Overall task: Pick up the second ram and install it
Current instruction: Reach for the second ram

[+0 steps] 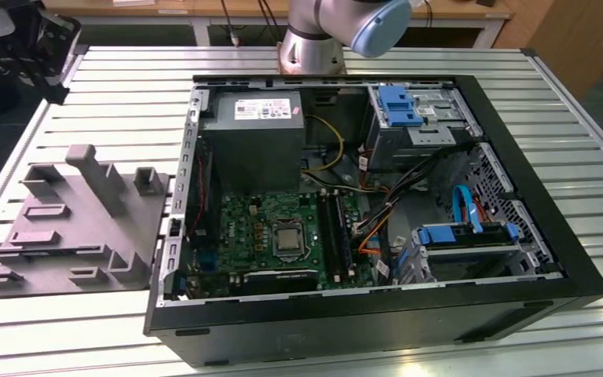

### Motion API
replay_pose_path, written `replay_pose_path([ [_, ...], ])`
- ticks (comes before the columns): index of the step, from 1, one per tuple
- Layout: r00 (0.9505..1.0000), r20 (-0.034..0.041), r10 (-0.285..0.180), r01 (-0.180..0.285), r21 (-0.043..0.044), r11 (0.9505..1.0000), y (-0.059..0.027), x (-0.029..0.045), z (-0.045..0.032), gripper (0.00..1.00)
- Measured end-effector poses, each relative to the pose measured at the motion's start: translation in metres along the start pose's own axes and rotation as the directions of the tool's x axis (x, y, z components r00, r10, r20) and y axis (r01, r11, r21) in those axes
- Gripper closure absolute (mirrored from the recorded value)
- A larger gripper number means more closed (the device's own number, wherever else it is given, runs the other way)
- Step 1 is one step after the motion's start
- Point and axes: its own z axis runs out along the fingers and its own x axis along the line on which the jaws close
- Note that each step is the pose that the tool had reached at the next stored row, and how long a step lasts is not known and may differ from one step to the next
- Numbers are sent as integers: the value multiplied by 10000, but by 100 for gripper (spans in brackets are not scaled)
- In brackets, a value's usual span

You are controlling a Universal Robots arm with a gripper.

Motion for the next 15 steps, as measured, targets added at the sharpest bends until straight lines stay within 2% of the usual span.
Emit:
replay_pose_path([
  [15,10000,0,0,0,0,10000,-22,235,99,90],
])
